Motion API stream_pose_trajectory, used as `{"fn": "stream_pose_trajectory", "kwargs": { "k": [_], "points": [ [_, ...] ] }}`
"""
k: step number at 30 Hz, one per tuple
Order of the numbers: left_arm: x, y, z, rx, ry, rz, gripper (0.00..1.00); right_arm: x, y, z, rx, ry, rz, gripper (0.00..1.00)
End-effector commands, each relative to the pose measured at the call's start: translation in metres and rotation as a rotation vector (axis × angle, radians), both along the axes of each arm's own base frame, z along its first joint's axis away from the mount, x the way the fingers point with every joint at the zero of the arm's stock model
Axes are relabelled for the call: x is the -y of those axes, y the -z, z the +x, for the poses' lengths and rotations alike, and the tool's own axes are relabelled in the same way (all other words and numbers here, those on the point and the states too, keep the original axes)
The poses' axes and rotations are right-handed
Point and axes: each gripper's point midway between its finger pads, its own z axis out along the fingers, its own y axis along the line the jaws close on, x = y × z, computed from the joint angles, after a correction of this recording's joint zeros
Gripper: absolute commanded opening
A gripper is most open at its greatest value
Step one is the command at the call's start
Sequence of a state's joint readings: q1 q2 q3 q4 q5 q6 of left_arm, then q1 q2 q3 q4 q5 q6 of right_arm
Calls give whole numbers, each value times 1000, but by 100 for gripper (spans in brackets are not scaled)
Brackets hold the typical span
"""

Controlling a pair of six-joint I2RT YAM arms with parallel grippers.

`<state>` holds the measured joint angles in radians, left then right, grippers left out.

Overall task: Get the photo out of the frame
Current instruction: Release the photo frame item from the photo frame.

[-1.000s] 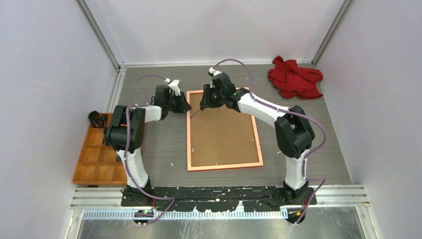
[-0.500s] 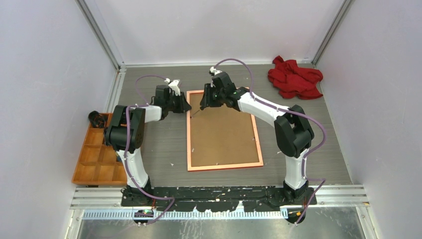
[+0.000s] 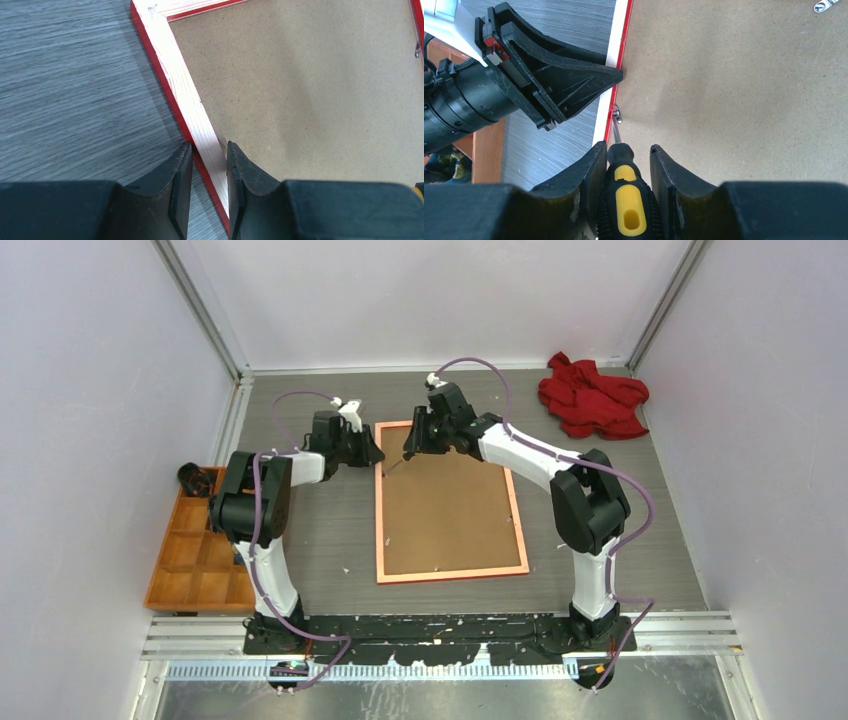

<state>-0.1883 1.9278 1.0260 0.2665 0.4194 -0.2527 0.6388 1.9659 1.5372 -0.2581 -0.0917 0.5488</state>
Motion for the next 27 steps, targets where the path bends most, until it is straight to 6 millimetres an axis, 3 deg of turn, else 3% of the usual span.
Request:
{"fn": "stream_pose_trajectory", "kwargs": {
  "k": [1, 8, 19, 27],
  "points": [
    [7, -4, -12, 15, 67, 7, 19, 11, 1, 15, 7, 62, -29, 1],
    [7, -5, -12, 17, 66, 8, 19, 4, 4, 10, -17, 27, -2, 1],
    [8, -4, -12, 16, 68, 6, 19, 15, 6, 16, 3, 76, -45, 1],
    [8, -5, -12, 17, 68, 6, 19, 8, 10, 11, -45, 63, -16, 1]
  ]
}}
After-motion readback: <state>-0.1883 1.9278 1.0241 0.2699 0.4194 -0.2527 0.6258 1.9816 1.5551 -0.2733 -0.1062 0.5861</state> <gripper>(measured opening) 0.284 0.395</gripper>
